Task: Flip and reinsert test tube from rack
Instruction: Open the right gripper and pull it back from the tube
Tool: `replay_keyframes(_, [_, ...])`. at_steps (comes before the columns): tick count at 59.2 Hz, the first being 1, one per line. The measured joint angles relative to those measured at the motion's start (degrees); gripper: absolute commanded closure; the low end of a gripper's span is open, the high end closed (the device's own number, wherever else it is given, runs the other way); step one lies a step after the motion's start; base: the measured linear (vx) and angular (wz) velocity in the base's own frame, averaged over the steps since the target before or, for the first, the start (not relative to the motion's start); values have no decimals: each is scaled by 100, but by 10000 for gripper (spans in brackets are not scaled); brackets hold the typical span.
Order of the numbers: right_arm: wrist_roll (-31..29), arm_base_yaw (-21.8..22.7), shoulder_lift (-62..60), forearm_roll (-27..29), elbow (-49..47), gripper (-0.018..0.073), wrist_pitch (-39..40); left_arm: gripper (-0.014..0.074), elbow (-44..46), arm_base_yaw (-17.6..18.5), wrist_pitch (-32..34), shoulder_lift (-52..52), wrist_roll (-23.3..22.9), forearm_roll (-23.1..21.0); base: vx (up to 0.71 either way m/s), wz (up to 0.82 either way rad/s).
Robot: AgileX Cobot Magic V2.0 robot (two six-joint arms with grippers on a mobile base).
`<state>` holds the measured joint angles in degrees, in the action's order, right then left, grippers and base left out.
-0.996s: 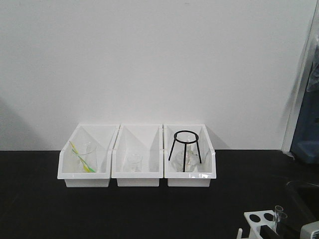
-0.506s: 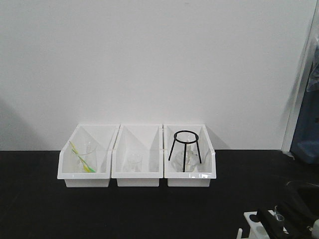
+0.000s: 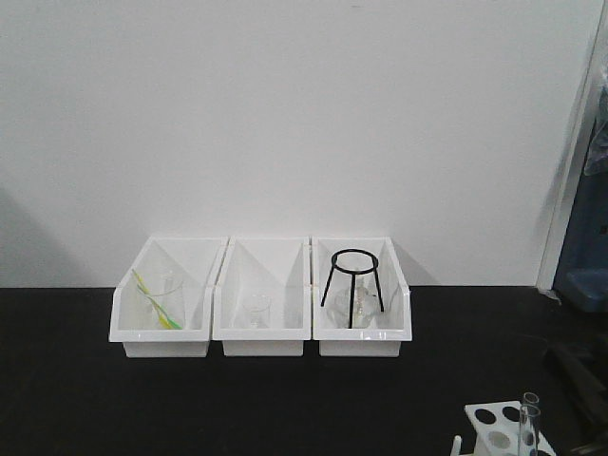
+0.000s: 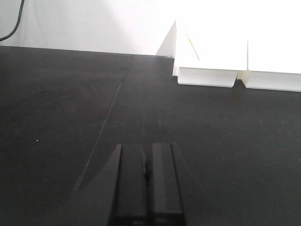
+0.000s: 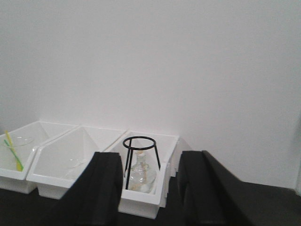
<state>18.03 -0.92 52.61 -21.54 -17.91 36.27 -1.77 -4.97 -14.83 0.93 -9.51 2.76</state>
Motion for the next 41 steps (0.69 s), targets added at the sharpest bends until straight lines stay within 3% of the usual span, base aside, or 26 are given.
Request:
replay_keyframes(12, [1028,0,-1220,-591,-780,563,-2887,603,0,0,0,0,0,0,0,0])
replay_keyframes(20, [1430,0,-1886,-701,-1049,573,-4491,603,0,0,0,0,0,0,0,0])
replay_keyframes(29, [1255,0,-2412,-538,-1056,571,-5447,603,0,0,0,0,0,0,0,0])
replay_keyframes(41, [1113,0,-2812,-505,-1060,571,-5599,603,0,0,0,0,0,0,0,0])
